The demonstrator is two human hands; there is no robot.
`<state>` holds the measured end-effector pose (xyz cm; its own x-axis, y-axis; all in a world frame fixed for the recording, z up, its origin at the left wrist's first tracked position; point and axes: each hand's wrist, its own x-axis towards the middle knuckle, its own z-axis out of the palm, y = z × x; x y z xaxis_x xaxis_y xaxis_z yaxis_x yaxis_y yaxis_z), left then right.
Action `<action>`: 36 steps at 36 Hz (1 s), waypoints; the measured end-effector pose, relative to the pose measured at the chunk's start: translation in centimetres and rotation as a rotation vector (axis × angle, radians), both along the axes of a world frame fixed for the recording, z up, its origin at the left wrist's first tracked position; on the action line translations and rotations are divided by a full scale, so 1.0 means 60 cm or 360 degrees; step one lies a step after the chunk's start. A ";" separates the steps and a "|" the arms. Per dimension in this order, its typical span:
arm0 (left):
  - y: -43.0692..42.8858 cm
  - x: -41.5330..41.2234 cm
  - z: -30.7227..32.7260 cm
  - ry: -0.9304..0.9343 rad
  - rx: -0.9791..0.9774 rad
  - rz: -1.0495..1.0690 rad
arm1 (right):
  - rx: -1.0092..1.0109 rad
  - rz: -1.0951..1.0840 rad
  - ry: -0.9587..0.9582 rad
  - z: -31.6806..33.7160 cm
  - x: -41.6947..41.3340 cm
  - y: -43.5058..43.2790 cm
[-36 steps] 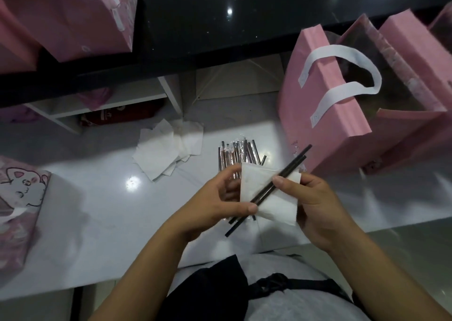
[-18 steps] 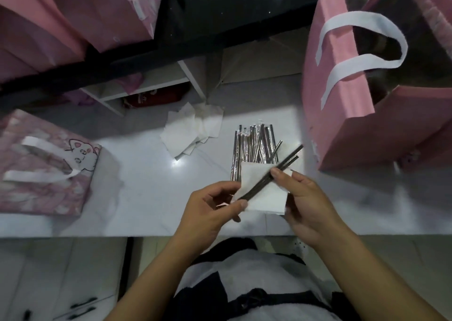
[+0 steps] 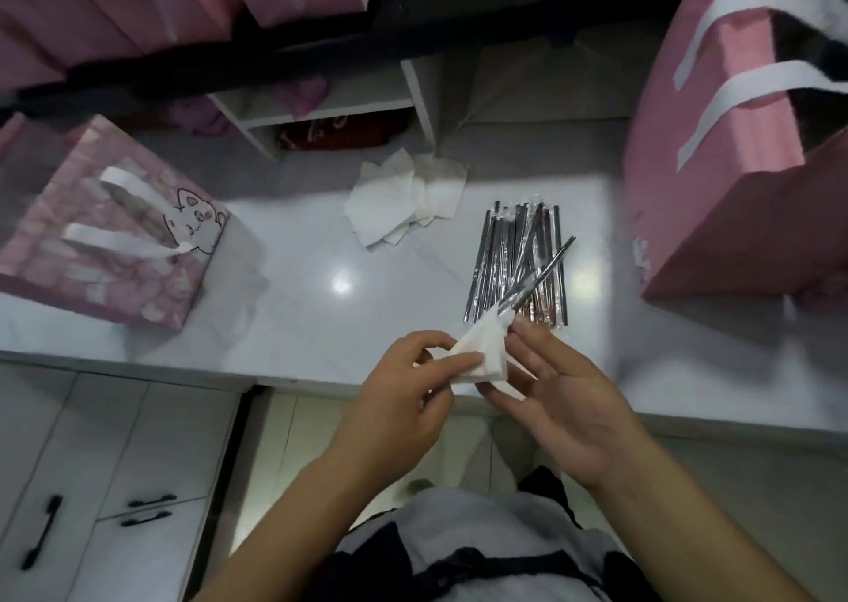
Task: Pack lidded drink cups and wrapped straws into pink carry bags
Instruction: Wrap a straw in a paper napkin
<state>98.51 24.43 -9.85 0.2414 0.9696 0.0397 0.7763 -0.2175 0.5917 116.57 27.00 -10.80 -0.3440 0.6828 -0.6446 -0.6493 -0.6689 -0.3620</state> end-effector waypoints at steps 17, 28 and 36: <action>-0.210 -0.350 0.030 -0.1513 -0.0585 0.0710 | 0.0785 0.0325 -0.0913 0.053 -0.404 -0.153; -0.274 -0.563 0.050 -0.1929 -0.0279 0.0936 | 0.1148 0.0879 -0.0898 0.113 -0.623 -0.183; -0.222 -0.657 0.085 -0.2035 -0.0037 0.0942 | 0.1459 0.1148 -0.0966 0.175 -0.733 -0.112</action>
